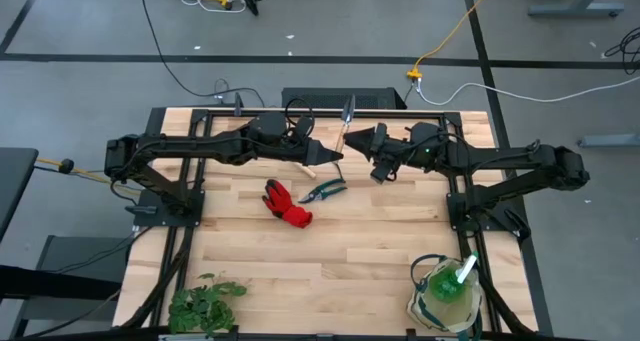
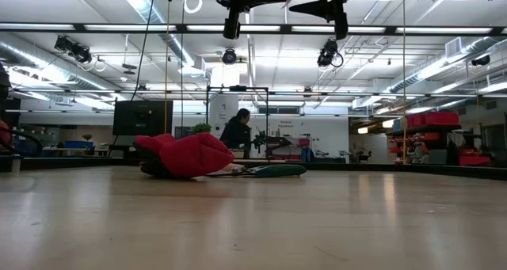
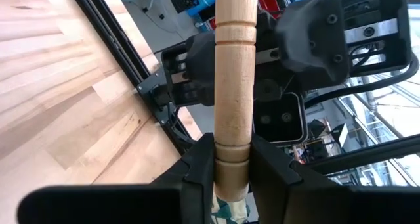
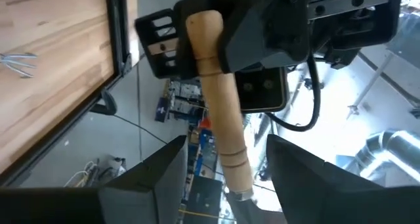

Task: Pick & Place Garden tools in Gardening bag
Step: Put the trowel into the gardening bag

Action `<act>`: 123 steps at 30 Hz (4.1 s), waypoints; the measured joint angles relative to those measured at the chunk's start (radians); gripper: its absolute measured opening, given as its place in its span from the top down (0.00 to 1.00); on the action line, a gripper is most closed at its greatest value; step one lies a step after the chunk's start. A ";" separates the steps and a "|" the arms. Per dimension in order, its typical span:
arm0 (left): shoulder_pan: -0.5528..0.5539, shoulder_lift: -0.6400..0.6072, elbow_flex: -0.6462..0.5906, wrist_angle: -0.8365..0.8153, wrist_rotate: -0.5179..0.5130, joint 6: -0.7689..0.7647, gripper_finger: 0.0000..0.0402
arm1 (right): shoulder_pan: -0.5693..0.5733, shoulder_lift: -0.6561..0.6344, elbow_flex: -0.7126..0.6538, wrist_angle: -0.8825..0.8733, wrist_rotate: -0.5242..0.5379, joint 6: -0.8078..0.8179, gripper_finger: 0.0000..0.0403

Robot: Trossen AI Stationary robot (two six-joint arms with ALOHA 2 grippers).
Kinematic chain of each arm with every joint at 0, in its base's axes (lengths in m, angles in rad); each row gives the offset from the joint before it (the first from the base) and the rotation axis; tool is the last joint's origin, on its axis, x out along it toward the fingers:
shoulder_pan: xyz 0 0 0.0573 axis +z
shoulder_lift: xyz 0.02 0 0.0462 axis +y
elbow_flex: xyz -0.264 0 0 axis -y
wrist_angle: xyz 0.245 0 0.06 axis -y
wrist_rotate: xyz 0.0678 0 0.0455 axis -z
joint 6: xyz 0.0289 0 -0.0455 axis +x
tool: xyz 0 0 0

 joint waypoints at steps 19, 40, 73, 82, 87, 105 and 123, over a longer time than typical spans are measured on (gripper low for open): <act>0.000 0.000 0.000 0.000 0.003 -0.023 0.80 | 0.000 0.098 0.000 0.130 0.043 -0.033 0.48; 0.000 0.000 -0.001 -0.003 -0.008 -0.027 0.80 | 0.000 0.097 0.000 0.137 0.045 -0.060 0.63; 0.000 -0.001 -0.001 0.002 -0.032 -0.030 0.64 | 0.000 0.097 0.000 0.160 0.042 -0.047 0.81; 0.006 -0.001 -0.001 -0.001 -0.012 -0.031 0.46 | 0.000 0.097 0.000 0.170 0.040 -0.038 0.81; 0.031 -0.004 0.000 0.000 0.039 -0.031 0.43 | 0.000 0.097 0.000 0.185 0.044 -0.017 0.81; 0.145 -0.174 0.001 -0.027 0.082 0.198 0.56 | 0.003 0.096 0.000 0.218 0.150 0.243 0.81; 0.140 -0.179 0.000 -0.022 0.087 0.450 0.95 | 0.013 0.096 0.000 0.236 0.112 0.628 0.81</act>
